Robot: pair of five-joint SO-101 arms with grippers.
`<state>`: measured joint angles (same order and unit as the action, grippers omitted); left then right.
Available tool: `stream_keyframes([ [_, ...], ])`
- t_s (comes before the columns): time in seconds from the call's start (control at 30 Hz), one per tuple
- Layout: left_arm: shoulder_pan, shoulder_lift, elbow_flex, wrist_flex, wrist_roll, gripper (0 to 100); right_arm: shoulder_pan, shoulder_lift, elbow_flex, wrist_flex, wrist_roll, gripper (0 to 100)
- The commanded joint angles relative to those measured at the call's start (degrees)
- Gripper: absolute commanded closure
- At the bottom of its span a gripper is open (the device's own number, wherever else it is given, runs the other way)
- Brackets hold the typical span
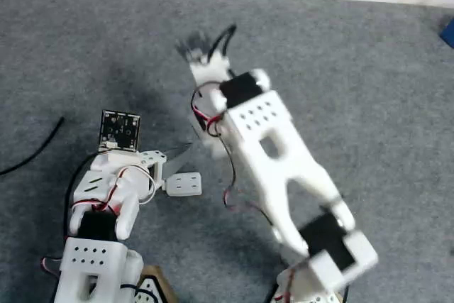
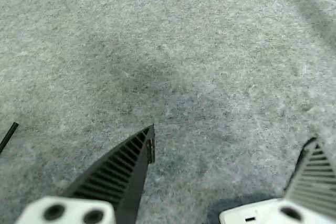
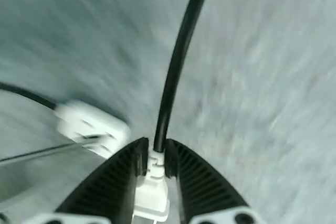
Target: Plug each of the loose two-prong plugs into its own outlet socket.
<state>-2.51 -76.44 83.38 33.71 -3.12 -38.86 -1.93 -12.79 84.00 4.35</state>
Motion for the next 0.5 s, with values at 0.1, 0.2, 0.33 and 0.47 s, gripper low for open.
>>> stream_keyframes([
  [0.1, -0.6, 0.0, -3.0, 1.7, 0.4, 59, 0.0, -17.2, 4.7, -1.7, -2.8, 99.3],
  [0.2, -0.6, 0.1, -9.7, 10.5, -0.3, 59, 0.5, -23.8, 20.0, -14.0, -2.8, 99.3],
  [0.33, 0.6, 0.1, -19.6, 22.6, -2.0, 55, 2.4, -35.0, 40.7, -32.3, -3.7, 99.3],
  [0.47, 5.0, 0.2, -30.2, 32.6, -1.8, 55, 4.7, -45.1, 55.3, -43.2, -3.8, 99.3],
])
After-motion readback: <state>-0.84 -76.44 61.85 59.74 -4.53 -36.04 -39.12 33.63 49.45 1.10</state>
